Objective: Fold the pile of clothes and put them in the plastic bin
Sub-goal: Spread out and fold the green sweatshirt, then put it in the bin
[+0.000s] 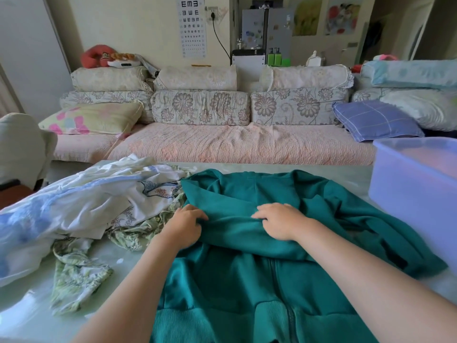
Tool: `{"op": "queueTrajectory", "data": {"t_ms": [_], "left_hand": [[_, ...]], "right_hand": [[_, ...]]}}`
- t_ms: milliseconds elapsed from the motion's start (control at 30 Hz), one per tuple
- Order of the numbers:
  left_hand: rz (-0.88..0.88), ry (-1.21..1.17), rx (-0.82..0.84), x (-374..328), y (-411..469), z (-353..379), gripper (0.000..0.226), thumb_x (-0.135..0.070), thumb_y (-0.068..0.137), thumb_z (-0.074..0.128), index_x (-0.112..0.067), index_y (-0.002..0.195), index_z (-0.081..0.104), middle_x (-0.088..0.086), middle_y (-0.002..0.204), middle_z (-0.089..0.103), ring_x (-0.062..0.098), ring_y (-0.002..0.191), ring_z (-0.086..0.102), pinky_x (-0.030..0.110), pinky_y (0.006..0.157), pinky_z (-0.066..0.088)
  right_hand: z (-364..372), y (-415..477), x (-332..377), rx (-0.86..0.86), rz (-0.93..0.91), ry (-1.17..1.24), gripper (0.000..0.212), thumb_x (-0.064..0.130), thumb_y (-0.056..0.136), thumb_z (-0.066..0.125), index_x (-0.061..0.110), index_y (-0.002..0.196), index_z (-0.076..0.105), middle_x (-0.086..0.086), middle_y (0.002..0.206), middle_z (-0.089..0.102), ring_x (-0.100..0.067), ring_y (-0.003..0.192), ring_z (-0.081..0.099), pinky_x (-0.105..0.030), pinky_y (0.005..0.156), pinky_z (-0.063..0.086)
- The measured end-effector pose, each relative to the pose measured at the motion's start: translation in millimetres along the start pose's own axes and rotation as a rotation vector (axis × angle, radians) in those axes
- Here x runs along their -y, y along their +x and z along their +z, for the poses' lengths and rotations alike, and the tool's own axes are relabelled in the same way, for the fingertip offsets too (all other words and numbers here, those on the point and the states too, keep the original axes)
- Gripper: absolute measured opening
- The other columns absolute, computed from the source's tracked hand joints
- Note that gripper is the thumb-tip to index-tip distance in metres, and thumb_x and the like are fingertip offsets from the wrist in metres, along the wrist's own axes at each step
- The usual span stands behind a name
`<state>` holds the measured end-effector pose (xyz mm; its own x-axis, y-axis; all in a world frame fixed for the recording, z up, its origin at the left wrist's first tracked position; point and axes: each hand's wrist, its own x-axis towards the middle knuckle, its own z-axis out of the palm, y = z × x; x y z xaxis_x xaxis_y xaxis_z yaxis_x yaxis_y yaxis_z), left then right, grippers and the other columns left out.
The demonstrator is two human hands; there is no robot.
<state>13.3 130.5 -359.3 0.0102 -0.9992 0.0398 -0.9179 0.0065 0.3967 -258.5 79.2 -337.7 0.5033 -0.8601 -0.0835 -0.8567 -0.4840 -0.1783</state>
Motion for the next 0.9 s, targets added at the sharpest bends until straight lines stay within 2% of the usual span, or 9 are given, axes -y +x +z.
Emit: {"op": "queueTrajectory", "data": {"t_ms": [67,167,333,500,600,667,700,767,900], "left_hand": [[-0.003,-0.053,-0.018,6.2,1.6,-1.5,0.044,0.0,0.086,0.045,-0.024,0.116,0.066,0.003,0.129,0.048,0.027,0.125,0.043,0.038,0.111,0.033],[-0.046,-0.082,-0.104,13.5,9.1,-10.4,0.043,0.003,0.088,0.042,-0.02,0.117,0.064,0.007,0.127,0.048,0.028,0.119,0.048,0.034,0.102,0.04],[-0.176,-0.109,-0.085,35.4,22.1,-11.4,0.038,-0.015,0.092,0.054,-0.017,0.13,0.057,0.008,0.131,0.056,0.026,0.116,0.054,0.029,0.093,0.042],[-0.218,-0.151,-0.056,48.9,33.2,-11.0,0.051,-0.026,0.089,0.066,-0.013,0.137,0.053,0.01,0.131,0.06,0.027,0.122,0.054,0.031,0.101,0.043],[-0.217,-0.186,-0.041,55.9,39.3,-12.4,0.053,-0.026,0.084,0.073,-0.012,0.133,0.059,0.009,0.125,0.063,0.026,0.116,0.058,0.03,0.097,0.045],[-0.219,-0.222,-0.012,60.3,42.6,-15.9,0.048,-0.026,0.081,0.076,-0.011,0.125,0.064,0.006,0.109,0.067,0.026,0.106,0.062,0.027,0.084,0.047],[-0.227,-0.246,0.001,62.5,44.4,-18.3,0.044,-0.025,0.079,0.078,-0.011,0.119,0.067,0.004,0.099,0.067,0.026,0.098,0.064,0.026,0.078,0.047],[-0.244,-0.297,0.012,65.8,46.0,-24.1,0.032,-0.023,0.077,0.078,-0.008,0.104,0.071,0.004,0.083,0.065,0.023,0.077,0.062,0.026,0.071,0.047],[-0.319,-0.617,-0.034,69.9,45.6,-38.0,0.015,-0.014,0.088,0.068,0.001,0.088,0.068,0.007,0.072,0.065,0.021,0.062,0.062,0.032,0.066,0.06]], "right_hand": [[-0.3,5.3,8.0,0.017,0.063,-0.085,0.054,0.012,0.086,0.042,0.04,0.127,0.063,0.009,0.142,0.052,-0.019,0.134,0.045,-0.045,0.111,0.027],[-5.9,24.1,31.2,-0.113,0.088,-0.201,0.042,0.015,0.088,0.045,0.034,0.118,0.067,0.006,0.128,0.06,-0.022,0.123,0.049,-0.042,0.106,0.031],[-1.8,77.8,80.1,-0.19,0.014,0.134,0.042,0.013,0.094,0.04,0.028,0.127,0.06,0.007,0.14,0.051,-0.022,0.125,0.051,-0.035,0.098,0.04],[4.1,152.6,127.5,-0.181,-0.064,0.162,0.044,0.019,0.102,0.037,0.027,0.144,0.048,0.002,0.152,0.042,-0.023,0.134,0.045,-0.036,0.1,0.041],[4.0,187.3,142.0,-0.106,-0.014,0.112,0.046,0.024,0.105,0.036,0.021,0.152,0.037,-0.007,0.153,0.041,-0.029,0.135,0.044,-0.039,0.103,0.042],[6.6,205.4,144.5,-0.058,0.047,0.09,0.035,0.027,0.104,0.043,0.015,0.136,0.052,-0.013,0.132,0.057,-0.033,0.12,0.054,-0.041,0.093,0.049],[10.0,214.8,143.8,-0.056,0.076,0.092,0.022,0.028,0.102,0.048,0.013,0.111,0.062,-0.012,0.107,0.062,-0.033,0.104,0.058,-0.038,0.078,0.05],[13.4,229.5,140.1,-0.097,0.135,0.133,0.029,0.029,0.097,0.057,0.014,0.072,0.051,-0.007,0.072,0.049,-0.029,0.078,0.051,-0.032,0.055,0.036],[-8.8,244.5,130.0,-0.488,0.299,0.406,0.023,0.026,0.099,0.053,0.011,0.081,0.058,-0.01,0.088,0.061,-0.027,0.085,0.056,-0.029,0.07,0.036]]}}
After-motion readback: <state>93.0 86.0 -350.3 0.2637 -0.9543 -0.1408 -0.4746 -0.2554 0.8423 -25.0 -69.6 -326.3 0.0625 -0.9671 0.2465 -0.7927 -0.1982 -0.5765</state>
